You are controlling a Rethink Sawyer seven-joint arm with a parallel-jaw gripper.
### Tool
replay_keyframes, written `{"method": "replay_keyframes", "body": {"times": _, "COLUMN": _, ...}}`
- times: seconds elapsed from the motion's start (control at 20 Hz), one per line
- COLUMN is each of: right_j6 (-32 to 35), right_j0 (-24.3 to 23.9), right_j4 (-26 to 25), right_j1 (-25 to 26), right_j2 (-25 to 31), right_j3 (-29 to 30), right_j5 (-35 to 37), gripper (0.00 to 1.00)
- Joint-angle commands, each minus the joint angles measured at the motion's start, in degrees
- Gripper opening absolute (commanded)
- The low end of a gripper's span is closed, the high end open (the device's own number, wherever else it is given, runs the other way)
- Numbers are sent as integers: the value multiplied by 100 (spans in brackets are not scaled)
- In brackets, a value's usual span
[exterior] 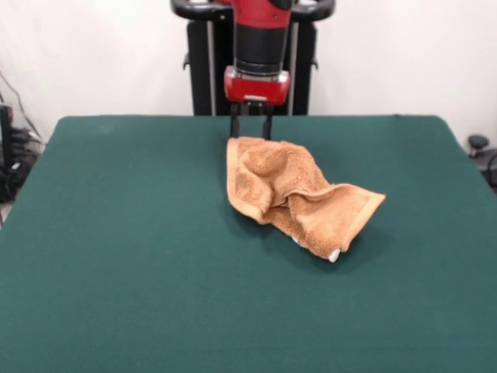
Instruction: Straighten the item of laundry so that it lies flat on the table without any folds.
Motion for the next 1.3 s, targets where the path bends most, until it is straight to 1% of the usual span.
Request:
{"method": "replay_keyframes", "body": {"times": 0.05, "right_j6": 1016, "right_j0": 342, "right_j4": 81, "right_j1": 366, "right_j2": 654, "right_j3": -739, "right_j5": -31, "gripper": 100}}
{"method": "replay_keyframes", "body": {"times": 0.15, "right_j6": 1080, "right_j0": 431, "right_j4": 167, "right_j1": 345, "right_j2": 641, "right_j3": -748, "right_j5": -72, "gripper": 100}}
{"method": "replay_keyframes", "body": {"times": 0.35, "right_j6": 1095, "right_j0": 737, "right_j4": 417, "right_j1": -40, "right_j2": 479, "right_j3": -753, "right_j5": 98, "gripper": 100}}
{"method": "replay_keyframes", "body": {"times": 0.5, "right_j6": 1089, "right_j0": 837, "right_j4": 541, "right_j1": -233, "right_j2": 420, "right_j3": -817, "right_j5": 321, "gripper": 100}}
{"method": "replay_keyframes", "body": {"times": 0.65, "right_j6": 1146, "right_j0": 883, "right_j4": 517, "right_j1": -254, "right_j2": 394, "right_j3": -927, "right_j5": -47, "gripper": 100}}
{"method": "replay_keyframes", "body": {"times": 0.75, "right_j6": 1132, "right_j0": 808, "right_j4": 544, "right_j1": -249, "right_j2": 489, "right_j3": -1006, "right_j5": 236, "gripper": 100}}
{"method": "replay_keyframes", "body": {"times": 0.85, "right_j6": 1165, "right_j0": 814, "right_j4": 581, "right_j1": -242, "right_j2": 491, "right_j3": -1019, "right_j5": 293, "gripper": 100}}
{"method": "replay_keyframes", "body": {"times": 1.15, "right_j6": 1123, "right_j0": 945, "right_j4": 761, "right_j1": -466, "right_j2": 416, "right_j3": -983, "right_j5": 666, "gripper": 100}}
{"method": "replay_keyframes", "body": {"times": 1.3, "right_j6": 1023, "right_j0": 973, "right_j4": 842, "right_j1": -584, "right_j2": 390, "right_j3": -1039, "right_j5": 963, "gripper": 100}}
